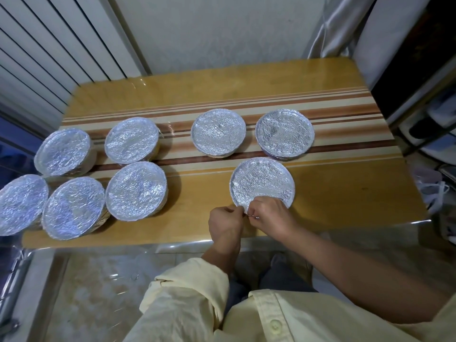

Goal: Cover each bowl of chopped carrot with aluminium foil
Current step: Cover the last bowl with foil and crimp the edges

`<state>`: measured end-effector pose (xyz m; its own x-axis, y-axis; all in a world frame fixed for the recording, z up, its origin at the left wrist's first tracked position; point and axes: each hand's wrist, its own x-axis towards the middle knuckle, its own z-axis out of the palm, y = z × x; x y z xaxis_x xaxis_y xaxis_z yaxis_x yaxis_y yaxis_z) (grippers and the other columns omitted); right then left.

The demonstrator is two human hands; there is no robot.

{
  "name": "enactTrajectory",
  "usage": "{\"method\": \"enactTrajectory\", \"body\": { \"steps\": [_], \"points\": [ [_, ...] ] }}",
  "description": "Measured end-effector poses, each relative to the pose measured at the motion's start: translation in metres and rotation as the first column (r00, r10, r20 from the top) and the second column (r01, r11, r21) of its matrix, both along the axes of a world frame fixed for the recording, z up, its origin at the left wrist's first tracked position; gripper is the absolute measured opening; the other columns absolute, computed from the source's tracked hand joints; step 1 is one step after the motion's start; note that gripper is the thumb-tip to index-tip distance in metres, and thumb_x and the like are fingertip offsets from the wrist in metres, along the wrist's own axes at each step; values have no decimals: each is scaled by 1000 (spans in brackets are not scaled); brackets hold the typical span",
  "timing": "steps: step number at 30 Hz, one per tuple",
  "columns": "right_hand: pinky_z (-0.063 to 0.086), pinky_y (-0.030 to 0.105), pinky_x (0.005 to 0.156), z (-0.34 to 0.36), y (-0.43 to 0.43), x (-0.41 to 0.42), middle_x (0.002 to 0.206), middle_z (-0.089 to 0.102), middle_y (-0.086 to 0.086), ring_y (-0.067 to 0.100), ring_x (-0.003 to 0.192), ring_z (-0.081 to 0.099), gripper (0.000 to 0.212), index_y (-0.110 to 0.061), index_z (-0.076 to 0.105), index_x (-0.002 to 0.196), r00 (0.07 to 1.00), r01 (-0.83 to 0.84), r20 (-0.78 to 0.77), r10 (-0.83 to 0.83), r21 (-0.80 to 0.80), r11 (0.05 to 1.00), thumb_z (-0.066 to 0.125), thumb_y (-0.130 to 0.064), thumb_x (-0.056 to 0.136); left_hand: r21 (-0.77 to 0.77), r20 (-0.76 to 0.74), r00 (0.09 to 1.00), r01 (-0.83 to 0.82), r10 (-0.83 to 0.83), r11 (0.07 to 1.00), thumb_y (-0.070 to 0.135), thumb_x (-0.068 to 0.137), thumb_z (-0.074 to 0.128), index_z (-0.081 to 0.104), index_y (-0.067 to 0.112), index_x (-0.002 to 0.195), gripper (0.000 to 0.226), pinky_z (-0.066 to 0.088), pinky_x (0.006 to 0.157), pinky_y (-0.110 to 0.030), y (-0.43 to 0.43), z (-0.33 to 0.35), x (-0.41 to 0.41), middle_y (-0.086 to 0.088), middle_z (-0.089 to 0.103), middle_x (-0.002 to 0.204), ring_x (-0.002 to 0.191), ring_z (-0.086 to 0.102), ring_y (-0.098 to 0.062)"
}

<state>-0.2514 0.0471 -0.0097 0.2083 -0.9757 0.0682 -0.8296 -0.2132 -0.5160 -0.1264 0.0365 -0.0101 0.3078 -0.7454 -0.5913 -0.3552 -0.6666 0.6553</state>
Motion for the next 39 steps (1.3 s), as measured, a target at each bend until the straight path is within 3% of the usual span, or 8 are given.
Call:
{"method": "enactTrajectory", "body": {
  "steps": [2,7,14,18,23,28,33,39],
  "points": [
    [33,20,52,0,-1,1,59,58,0,23,53,59,24,-15,64,59,1000,6,7,-6,-6,1000,81,0,55,4,18,999,35,-35,999,41,72,70,76,10,68,32,49,61,-28,0,-1,1,-9,72,68,70,68,-30],
    [34,25,53,-2,3,4,61,58,3,27,58,60,22,-12,63,62,999,-42,27,42,23,999,79,2,57,23,131,985,106,-108,994,29,77,69,76,9,71,22,36,56,-25,-1,2,5,-6,59,59,67,61,-36],
    [41,26,60,1,8,-19,72,59,2,22,66,58,30,-11,64,75,988,-146,40,148,-51,988,89,-16,59,13,130,981,142,-142,990,37,71,67,78,10,73,30,49,63,-28,-16,7,11,-12,73,73,74,69,-31],
    [38,27,56,0,11,-18,66,57,2,24,61,59,27,-11,62,67,990,-142,-33,139,-102,985,86,-5,56,3,106,985,139,-138,990,44,61,62,77,11,70,37,56,68,-34,-17,6,13,-9,73,72,74,70,-30],
    [43,26,53,-1,9,-12,65,56,2,24,61,58,25,-12,60,66,994,-106,-11,106,-50,993,80,1,57,-1,73,992,99,-99,995,56,75,69,79,17,73,41,49,68,-27,-3,-1,9,-5,75,74,76,69,-25],
    [44,30,52,0,7,-9,65,57,4,28,61,58,24,-11,60,67,995,-100,7,101,-23,995,77,3,57,13,84,992,95,-96,995,32,80,71,77,6,74,27,39,59,-27,4,0,-2,-15,67,68,67,59,-32],
    [44,29,52,0,6,-7,65,58,5,28,59,59,25,-11,61,66,996,-86,6,86,-8,996,78,4,55,-7,15,998,55,-55,998,39,75,70,77,9,72,31,53,68,-32,2,-2,-1,-14,73,73,78,71,-33],
    [46,34,53,-1,6,-7,66,58,6,29,62,59,21,-10,61,67,997,-79,7,79,20,997,75,3,58,33,-35,999,-39,40,999,32,73,79,75,9,67,25,48,64,-28,6,-8,-6,-9,73,68,59,59,-24]
  ]
}}
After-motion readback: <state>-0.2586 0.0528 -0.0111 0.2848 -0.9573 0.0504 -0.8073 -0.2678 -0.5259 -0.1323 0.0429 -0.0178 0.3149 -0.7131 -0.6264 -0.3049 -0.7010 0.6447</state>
